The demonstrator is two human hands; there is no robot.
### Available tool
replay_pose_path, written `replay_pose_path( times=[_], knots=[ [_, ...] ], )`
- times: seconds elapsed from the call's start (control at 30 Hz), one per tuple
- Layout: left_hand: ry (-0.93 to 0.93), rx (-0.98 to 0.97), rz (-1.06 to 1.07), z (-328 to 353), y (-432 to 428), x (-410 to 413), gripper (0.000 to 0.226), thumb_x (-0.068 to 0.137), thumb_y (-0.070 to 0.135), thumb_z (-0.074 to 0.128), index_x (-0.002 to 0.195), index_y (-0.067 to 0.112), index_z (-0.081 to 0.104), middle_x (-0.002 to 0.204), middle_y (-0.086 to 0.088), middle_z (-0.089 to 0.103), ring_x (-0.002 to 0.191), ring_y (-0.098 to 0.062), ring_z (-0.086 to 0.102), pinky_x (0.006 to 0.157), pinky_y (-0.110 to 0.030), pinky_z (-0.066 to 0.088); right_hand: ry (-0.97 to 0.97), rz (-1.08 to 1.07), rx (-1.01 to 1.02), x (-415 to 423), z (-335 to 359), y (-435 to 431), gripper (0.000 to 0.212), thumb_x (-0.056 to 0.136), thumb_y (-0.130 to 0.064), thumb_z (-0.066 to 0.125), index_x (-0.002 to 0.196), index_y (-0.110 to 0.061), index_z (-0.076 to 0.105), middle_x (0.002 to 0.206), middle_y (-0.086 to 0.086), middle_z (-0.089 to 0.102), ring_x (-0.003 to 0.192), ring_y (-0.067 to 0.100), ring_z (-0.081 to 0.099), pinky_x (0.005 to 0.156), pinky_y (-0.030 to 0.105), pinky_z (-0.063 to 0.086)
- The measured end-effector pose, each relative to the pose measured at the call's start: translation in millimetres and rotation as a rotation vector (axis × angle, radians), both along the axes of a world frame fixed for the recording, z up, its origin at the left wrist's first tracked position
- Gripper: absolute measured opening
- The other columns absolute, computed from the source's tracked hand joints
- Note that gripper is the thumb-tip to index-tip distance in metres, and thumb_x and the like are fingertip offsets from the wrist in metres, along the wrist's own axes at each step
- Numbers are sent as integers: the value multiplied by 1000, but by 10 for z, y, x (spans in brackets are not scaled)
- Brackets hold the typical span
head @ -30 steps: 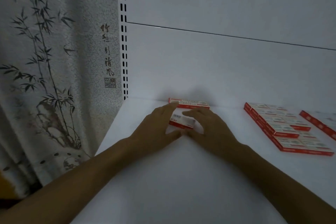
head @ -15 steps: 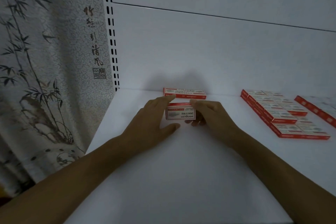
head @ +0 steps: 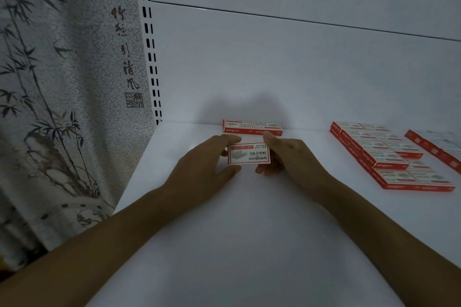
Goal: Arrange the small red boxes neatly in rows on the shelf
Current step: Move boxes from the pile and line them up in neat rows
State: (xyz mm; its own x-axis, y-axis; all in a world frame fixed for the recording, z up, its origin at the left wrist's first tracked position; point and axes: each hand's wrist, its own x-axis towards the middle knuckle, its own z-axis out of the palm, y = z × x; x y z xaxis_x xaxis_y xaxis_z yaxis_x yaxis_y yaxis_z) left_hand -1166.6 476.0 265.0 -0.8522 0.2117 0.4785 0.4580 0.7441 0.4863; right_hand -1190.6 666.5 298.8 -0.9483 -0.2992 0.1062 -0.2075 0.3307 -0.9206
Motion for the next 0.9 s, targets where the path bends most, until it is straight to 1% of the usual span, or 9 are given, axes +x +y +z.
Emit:
replay_pose_path(
  times=[0.13, 0.23, 0.37, 0.5, 0.6, 0.67, 0.73, 0.8, 0.9],
  knots=[
    [29, 32, 17, 75, 21, 25, 44, 85, 44, 59, 126, 30, 48, 116, 17, 60, 92, 0, 58, 77, -26, 50, -107, 58, -157, -1, 63, -6, 45, 86, -50, 43, 96, -13, 68, 80, 11, 71, 69, 21, 63, 71, 32, 51],
    [110, 90, 14, 238, 43, 43, 47, 82, 53, 59, 121, 28, 52, 108, 15, 62, 83, -1, 61, 71, -24, 52, -193, 144, -284, 6, 150, 5, 43, 80, -42, 54, 105, -8, 65, 82, 8, 67, 73, 19, 61, 73, 31, 49],
    [168, 19, -10, 547, 143, 62, 56, 72, 65, 53, 113, 27, 58, 99, 19, 61, 76, 0, 58, 64, -9, 46, -365, 124, -455, 40, 233, 68, 35, 88, -32, 52, 111, -8, 60, 81, 6, 66, 73, 16, 63, 75, 31, 49],
    [210, 0, -15, 644, 344, 41, 61, 63, 77, 47, 100, 30, 60, 83, 27, 55, 67, 2, 55, 58, -6, 39, -410, 58, -556, 107, 236, 178, 30, 91, -34, 49, 108, -13, 62, 87, 6, 69, 76, 16, 66, 73, 30, 50],
    [284, -61, -18, 616, 541, 19, 54, 65, 75, 50, 94, 30, 60, 73, 32, 45, 59, 5, 50, 57, -5, 32, -406, 20, -603, 151, 238, 289, 31, 91, -34, 52, 110, -11, 61, 94, 9, 68, 79, 16, 65, 66, 28, 51],
    [383, -104, -29, 625, 701, 5, 49, 69, 69, 53, 91, 26, 61, 73, 29, 43, 53, 7, 42, 58, -4, 26, -414, -18, -662, 176, 256, 380, 33, 88, -33, 56, 109, -9, 62, 95, 10, 67, 79, 17, 65, 64, 26, 52],
    [469, -147, -46, 647, 872, -15, 43, 71, 60, 61, 89, 21, 62, 75, 21, 51, 55, 4, 37, 61, -4, 23, -436, -42, -702, 197, 284, 495, 35, 84, -36, 59, 108, -11, 63, 97, 11, 67, 81, 18, 65, 65, 27, 54],
    [515, -177, -72, 662, 1050, -47, 39, 72, 51, 70, 89, 17, 62, 77, 11, 61, 63, 2, 39, 65, -4, 23, -461, -46, -727, 208, 324, 643, 34, 84, -36, 60, 108, -12, 62, 99, 10, 68, 78, 19, 69, 64, 29, 54],
    [495, -208, -111, 659, 1341, -79, 37, 71, 47, 68, 91, 16, 62, 78, 7, 63, 66, 2, 41, 67, -5, 24, -488, -55, -715, 211, 369, 928, 33, 85, -37, 59, 108, -14, 61, 101, 11, 69, 78, 21, 70, 64, 30, 54]
  ],
)
